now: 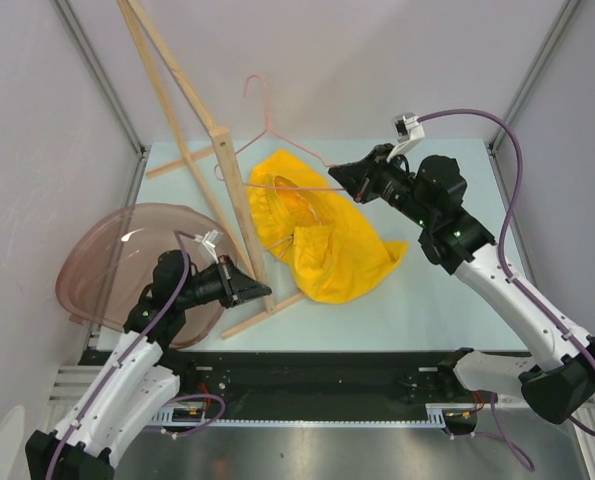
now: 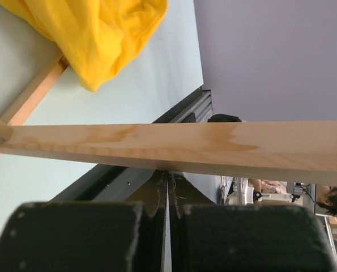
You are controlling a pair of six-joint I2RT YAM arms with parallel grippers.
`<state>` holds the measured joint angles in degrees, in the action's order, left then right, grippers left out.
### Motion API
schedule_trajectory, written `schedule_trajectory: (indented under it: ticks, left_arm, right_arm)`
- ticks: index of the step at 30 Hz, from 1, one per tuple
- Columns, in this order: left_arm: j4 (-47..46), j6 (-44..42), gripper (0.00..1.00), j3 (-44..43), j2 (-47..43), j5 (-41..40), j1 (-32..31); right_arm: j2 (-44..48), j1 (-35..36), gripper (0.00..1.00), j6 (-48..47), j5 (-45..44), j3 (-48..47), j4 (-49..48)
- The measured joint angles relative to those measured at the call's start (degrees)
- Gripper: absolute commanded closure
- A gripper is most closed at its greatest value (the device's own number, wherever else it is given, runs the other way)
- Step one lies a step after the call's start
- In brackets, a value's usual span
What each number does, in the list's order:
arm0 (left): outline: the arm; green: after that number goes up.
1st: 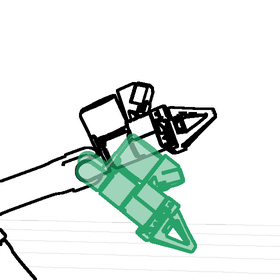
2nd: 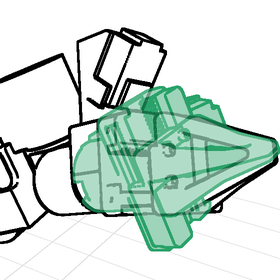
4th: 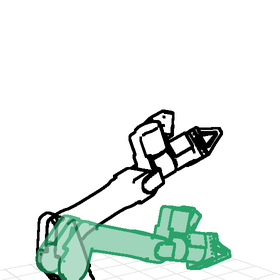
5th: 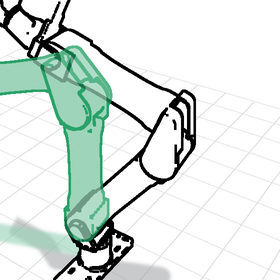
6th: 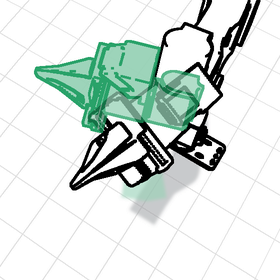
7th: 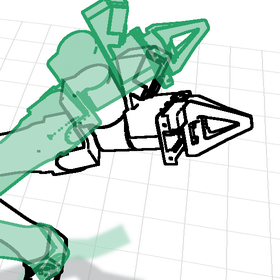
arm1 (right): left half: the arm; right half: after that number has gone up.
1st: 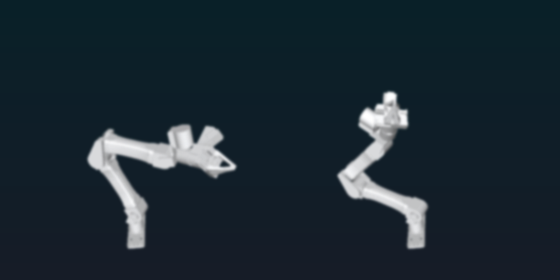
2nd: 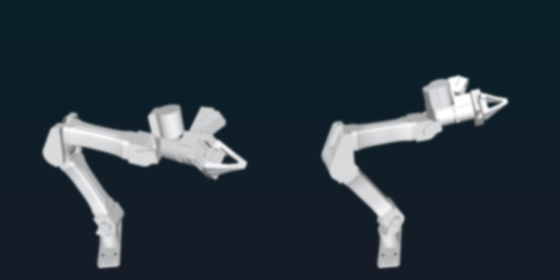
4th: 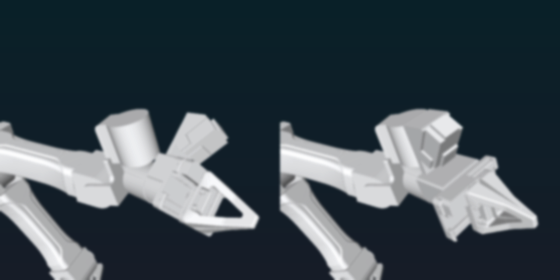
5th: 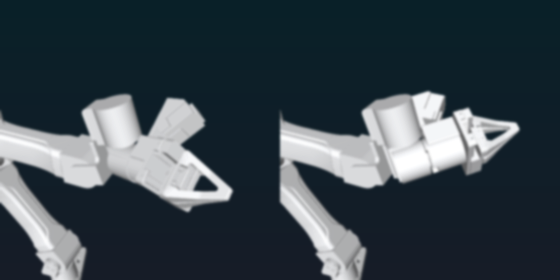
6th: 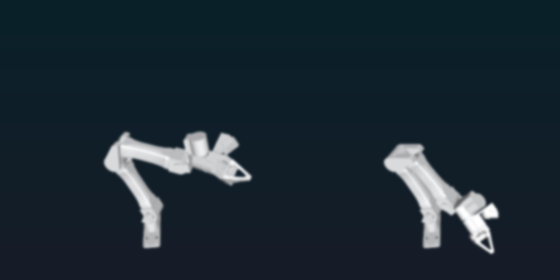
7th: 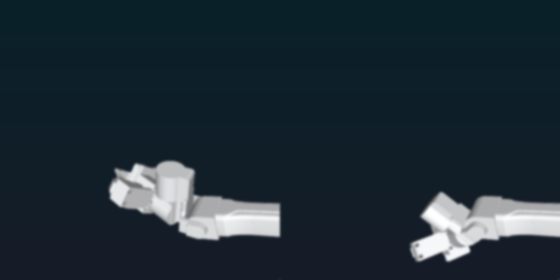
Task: Remove the shorts from the hanger
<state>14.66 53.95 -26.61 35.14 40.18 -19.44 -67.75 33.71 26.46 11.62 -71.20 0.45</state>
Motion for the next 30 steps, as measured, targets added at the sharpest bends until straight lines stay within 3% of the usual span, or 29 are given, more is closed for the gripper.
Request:
schedule_trajectory:
  ticks: [8,20,30]
  left_arm:
    - [0.11,-1.01,1.00,-0.33,2.56,-2.43,-0.04]
    - [16.81,-1.46,1.00,-2.99,-23.76,-5.86,-0.04]
    - [31.21,-4.44,0.99,-12.35,-27.02,-8.50,-0.04]
  right_arm:
    - [-3.21,0.09,1.00,2.73,0.83,0.00,-5.22]
    - [-12.52,1.53,1.00,10.97,6.16,-2.45,-19.80]
    - [-17.57,4.24,1.00,14.49,7.89,-7.06,-28.33]
